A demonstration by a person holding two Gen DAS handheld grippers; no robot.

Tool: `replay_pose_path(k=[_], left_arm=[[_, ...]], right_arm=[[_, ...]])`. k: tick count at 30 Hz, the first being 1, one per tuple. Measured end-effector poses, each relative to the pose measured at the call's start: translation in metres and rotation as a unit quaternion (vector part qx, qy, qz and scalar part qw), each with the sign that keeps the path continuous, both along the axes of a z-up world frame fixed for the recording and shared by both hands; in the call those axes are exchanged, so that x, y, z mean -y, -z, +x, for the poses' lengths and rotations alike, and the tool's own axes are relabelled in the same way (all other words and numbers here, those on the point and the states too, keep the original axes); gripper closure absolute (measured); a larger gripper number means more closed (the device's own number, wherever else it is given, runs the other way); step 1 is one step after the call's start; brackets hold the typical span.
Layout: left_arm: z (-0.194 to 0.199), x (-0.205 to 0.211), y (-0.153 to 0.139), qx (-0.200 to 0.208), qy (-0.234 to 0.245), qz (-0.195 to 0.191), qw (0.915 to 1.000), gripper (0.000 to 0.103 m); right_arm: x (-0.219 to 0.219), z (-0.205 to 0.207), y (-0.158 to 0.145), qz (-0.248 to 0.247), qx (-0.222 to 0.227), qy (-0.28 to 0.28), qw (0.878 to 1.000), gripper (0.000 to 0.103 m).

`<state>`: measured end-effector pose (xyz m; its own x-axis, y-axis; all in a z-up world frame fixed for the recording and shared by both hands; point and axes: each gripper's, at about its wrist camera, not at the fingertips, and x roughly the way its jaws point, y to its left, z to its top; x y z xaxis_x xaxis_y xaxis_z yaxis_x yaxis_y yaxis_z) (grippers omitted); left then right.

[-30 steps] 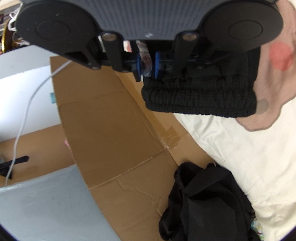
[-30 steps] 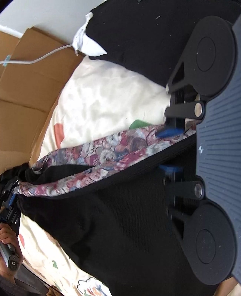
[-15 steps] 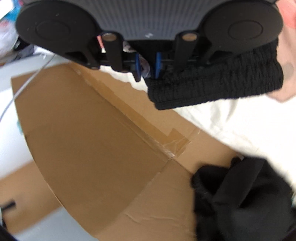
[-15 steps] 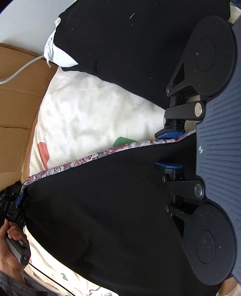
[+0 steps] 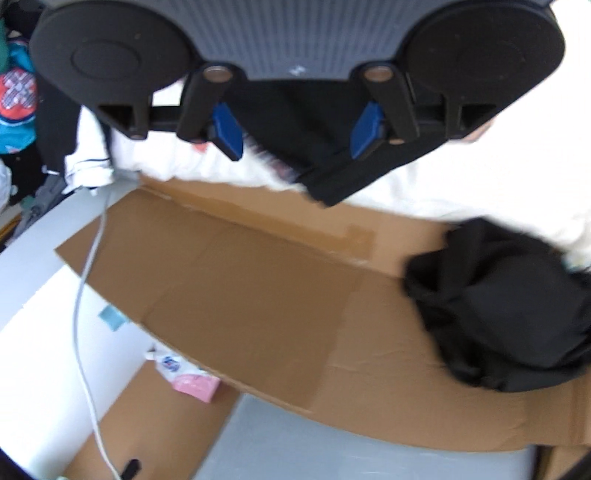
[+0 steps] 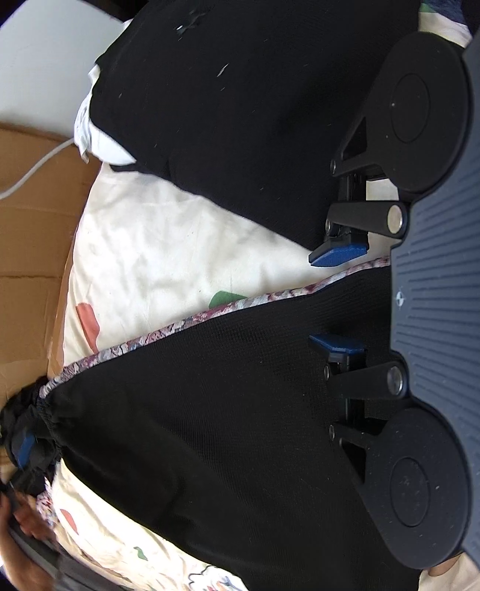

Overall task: Fold clothes
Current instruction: 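Carry the held waistband toward the leg hems with the left gripper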

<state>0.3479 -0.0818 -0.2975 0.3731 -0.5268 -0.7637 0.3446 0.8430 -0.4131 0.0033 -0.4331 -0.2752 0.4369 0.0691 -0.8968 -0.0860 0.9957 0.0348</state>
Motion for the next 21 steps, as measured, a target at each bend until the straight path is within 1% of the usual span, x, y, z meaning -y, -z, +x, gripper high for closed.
replay_pose_path(k=[2,4,7,9,12,14,16,18,19,20,21], left_arm=[[-0.005,-0.018,0.004,-0.007,-0.017,0.001,0.9998,0.036],[-0.011,-0.038,0.01,-0.01,-0.04,-0.007,0.9991,0.035],[-0.017,-0.067,0.031,-0.034,-0.068,-0.022,0.9969,0.035],[-0.021,-0.079,0.048,-0.053,-0.076,-0.035,0.9951,0.035],[-0.024,-0.081,0.066,-0.065,-0.064,-0.043,0.995,0.035],[-0.022,-0.079,0.08,-0.079,-0.059,-0.048,0.9939,0.035],[-0.017,-0.075,0.091,-0.088,-0.062,-0.046,0.9931,0.035],[-0.014,-0.073,0.1,-0.093,-0.066,-0.056,0.9919,0.036],[-0.012,-0.073,0.104,-0.095,-0.067,-0.063,0.9913,0.04],[-0.011,-0.072,0.107,-0.095,-0.062,-0.073,0.9908,0.047],[-0.009,-0.071,0.109,-0.095,-0.054,-0.085,0.9904,0.085]], right_arm=[[0.004,-0.002,0.001,0.014,-0.011,0.011,1.0,0.057],[0.009,-0.004,0.003,0.03,-0.023,0.023,0.999,0.056],[0.015,-0.006,0.003,0.053,-0.029,0.039,0.997,0.051],[0.017,-0.006,0.004,0.058,-0.034,0.044,0.997,0.051],[0.021,-0.005,0.005,0.068,-0.039,0.052,0.996,0.051],[0.026,-0.002,0.005,0.093,-0.044,0.067,0.992,0.049],[0.026,-0.002,0.005,0.096,-0.044,0.072,0.992,0.049],[0.026,-0.001,0.006,0.094,-0.047,0.073,0.992,0.049],[0.026,0.001,0.007,0.094,-0.05,0.073,0.992,0.049],[0.025,0.002,0.009,0.094,-0.055,0.073,0.991,0.049],[0.025,0.003,0.012,0.093,-0.059,0.072,0.991,0.049]])
